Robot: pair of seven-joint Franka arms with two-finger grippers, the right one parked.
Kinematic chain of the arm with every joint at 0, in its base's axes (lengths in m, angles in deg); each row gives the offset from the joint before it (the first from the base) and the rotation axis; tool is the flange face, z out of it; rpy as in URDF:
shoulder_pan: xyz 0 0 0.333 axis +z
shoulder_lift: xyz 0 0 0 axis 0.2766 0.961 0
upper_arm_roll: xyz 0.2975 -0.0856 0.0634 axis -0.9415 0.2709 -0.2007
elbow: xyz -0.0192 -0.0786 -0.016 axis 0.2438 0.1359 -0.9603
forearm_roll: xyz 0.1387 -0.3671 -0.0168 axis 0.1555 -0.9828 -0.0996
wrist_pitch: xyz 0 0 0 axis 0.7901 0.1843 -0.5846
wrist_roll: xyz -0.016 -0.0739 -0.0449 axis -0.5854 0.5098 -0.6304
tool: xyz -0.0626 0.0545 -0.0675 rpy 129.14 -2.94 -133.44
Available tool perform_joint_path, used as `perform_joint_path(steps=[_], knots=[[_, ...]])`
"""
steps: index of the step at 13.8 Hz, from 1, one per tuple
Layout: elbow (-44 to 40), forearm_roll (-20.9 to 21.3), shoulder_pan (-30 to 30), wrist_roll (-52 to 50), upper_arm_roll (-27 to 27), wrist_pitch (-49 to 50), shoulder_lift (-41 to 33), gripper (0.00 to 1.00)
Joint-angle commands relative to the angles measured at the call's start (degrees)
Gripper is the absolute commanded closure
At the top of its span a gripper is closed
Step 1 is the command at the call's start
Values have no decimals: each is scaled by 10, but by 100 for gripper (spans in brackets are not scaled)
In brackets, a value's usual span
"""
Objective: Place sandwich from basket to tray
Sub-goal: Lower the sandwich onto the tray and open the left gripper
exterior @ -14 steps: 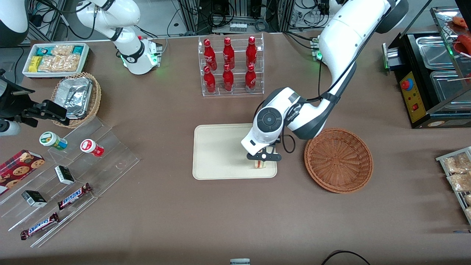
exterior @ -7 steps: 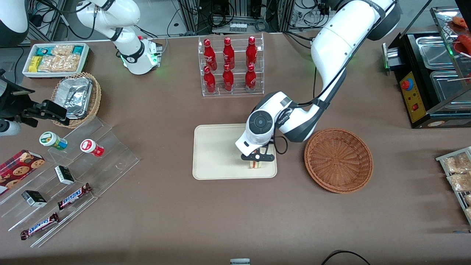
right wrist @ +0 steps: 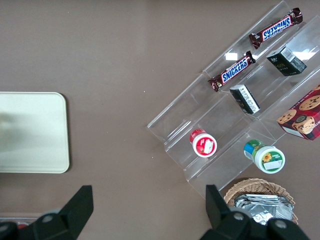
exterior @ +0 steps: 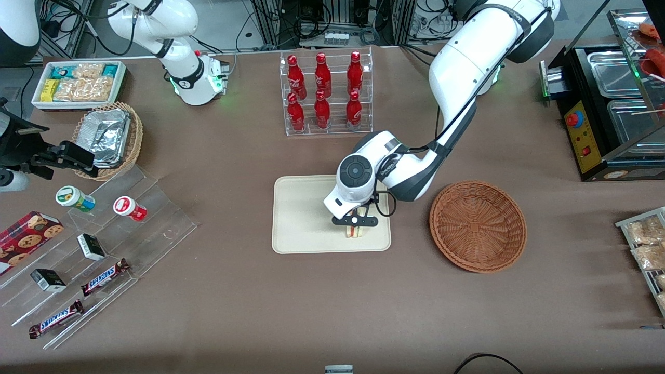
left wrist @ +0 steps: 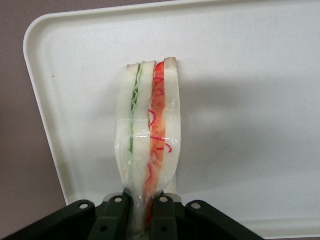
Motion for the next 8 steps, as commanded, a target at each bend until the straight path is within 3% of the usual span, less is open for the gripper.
perform_joint_path(steps=[1,2,8], knots=[[-20,13,-10,-9,-6,1,14,38],[-20,13,-10,-8,-6,1,14,0],[-21,15,-9,-13,-6,7,7,0]])
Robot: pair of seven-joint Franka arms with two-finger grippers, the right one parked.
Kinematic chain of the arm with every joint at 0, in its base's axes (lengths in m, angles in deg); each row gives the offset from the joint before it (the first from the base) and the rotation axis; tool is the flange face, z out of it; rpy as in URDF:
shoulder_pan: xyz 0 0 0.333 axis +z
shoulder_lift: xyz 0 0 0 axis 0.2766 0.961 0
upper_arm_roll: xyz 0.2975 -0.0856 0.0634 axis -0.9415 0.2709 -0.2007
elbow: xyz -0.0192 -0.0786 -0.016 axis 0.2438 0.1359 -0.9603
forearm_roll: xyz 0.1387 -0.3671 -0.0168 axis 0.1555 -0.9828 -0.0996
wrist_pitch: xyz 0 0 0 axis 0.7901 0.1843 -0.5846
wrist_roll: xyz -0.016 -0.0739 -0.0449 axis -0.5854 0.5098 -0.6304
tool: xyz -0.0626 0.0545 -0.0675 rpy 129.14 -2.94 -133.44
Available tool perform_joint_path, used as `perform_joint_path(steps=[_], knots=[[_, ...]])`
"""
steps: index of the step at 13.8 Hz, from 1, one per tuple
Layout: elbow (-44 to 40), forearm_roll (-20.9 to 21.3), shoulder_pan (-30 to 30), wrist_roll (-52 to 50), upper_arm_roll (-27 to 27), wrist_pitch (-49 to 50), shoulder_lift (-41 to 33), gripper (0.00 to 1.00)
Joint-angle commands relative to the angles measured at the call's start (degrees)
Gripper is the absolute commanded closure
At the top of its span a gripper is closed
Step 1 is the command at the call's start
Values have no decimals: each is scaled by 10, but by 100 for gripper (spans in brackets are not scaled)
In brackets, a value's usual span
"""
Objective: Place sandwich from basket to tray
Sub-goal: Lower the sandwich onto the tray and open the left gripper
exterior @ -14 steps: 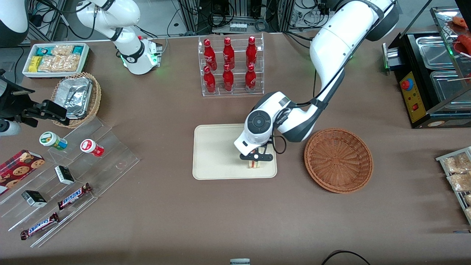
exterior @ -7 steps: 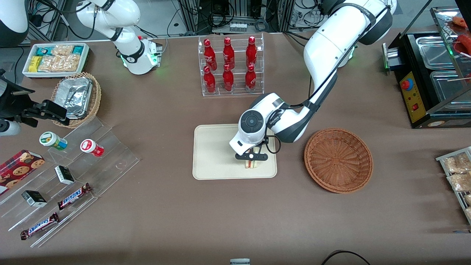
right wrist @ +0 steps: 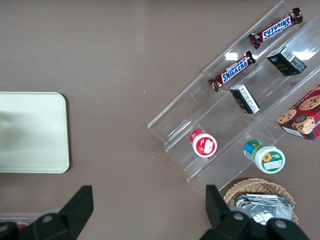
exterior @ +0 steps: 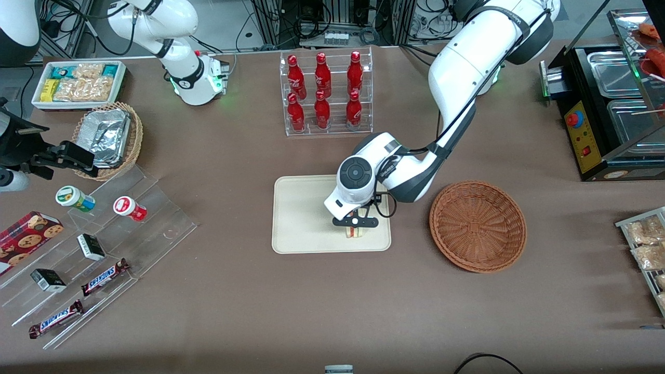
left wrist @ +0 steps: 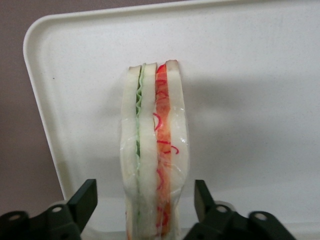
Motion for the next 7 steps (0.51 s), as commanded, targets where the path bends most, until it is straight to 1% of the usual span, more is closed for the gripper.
perform_joint_path(steps=[1,4,7], knots=[[-19,14,-8,-12,-5,7,-1,0],[-28,15,-7,-13,-5,28,-19,0],[-28,8,-2,-14,-5,47,-51,0]])
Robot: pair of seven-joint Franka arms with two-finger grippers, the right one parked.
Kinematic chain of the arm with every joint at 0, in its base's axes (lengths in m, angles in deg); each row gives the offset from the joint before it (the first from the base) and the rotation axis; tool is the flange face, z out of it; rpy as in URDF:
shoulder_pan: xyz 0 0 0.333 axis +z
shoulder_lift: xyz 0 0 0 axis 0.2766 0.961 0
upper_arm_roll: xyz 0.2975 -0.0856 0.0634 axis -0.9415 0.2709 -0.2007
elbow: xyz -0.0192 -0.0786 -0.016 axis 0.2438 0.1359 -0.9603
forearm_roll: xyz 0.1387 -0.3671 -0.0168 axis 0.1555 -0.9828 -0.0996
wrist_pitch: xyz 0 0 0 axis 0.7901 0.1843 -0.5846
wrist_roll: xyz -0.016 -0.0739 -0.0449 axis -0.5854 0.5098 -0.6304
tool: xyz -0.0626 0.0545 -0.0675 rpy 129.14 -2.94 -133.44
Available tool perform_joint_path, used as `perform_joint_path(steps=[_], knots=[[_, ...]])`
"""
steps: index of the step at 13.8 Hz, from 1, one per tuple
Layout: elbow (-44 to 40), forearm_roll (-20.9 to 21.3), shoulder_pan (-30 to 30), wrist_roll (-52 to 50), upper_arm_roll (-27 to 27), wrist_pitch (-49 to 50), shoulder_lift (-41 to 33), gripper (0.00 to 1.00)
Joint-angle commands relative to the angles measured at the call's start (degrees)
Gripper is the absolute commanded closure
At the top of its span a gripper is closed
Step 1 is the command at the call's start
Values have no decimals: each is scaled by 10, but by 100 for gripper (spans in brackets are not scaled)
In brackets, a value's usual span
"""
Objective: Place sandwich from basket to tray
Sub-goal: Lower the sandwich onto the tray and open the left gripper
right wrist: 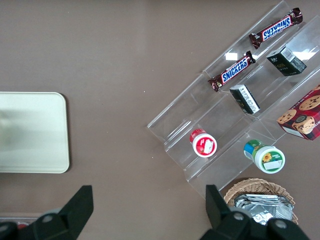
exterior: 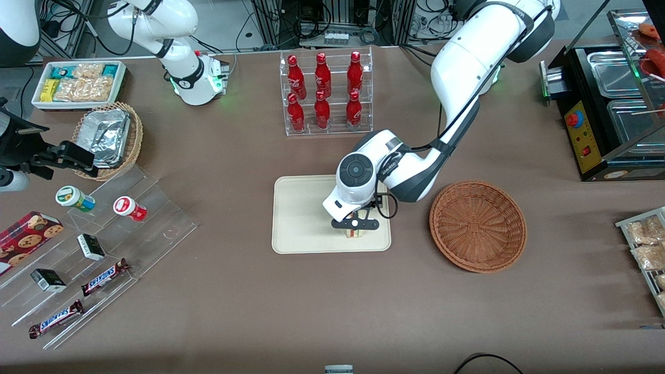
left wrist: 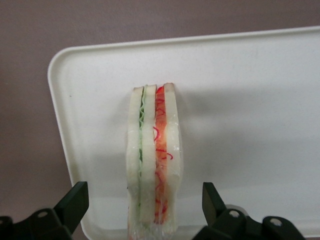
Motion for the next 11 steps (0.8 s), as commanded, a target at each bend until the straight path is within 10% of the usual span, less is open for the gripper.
perform_joint_path(steps=[1,11], knots=[[2,2,-1,-13,-5,21,-40,0],[6,13,92,-19,-5,91,-144,0]])
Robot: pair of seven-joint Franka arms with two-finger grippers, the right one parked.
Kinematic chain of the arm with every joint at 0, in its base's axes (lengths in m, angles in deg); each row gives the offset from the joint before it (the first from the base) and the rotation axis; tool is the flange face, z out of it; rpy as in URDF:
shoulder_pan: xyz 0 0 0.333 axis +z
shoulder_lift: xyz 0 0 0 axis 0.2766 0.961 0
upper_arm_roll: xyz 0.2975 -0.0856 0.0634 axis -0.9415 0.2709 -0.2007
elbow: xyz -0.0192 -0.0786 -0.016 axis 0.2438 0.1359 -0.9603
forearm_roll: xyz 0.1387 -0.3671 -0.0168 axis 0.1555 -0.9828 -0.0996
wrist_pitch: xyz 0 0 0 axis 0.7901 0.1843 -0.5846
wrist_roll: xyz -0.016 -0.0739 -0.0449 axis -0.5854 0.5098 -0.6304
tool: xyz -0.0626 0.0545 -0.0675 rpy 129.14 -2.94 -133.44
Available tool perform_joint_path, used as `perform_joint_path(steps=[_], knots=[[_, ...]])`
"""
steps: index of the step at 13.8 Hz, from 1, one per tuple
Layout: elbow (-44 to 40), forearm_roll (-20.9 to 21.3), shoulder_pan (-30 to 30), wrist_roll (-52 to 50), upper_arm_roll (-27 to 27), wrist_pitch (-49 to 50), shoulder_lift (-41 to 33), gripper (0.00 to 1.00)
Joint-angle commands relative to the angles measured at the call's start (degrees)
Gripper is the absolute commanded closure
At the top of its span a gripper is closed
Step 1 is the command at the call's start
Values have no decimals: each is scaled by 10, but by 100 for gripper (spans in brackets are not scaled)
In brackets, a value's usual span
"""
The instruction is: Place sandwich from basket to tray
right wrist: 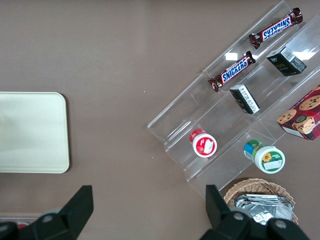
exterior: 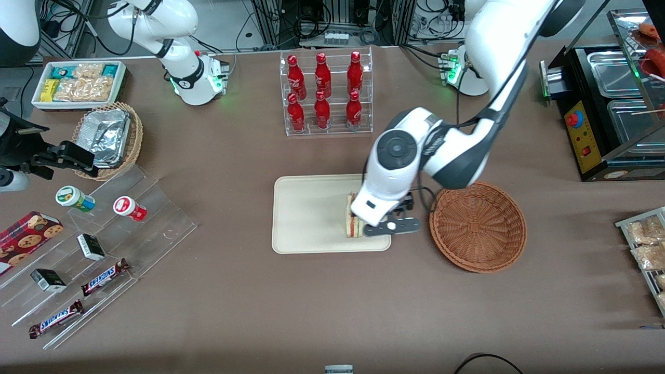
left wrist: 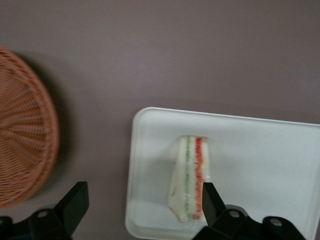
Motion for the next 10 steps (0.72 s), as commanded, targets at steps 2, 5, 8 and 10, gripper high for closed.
perform_joint_path(steps=[2,5,8,10], knots=[[8,-7,57,50,3,40,-55,0],[8,-19,95,79,2,84,-80,0],[8,-21,132,92,5,112,-97,0],[8,-44,153,138,3,140,-117,0]])
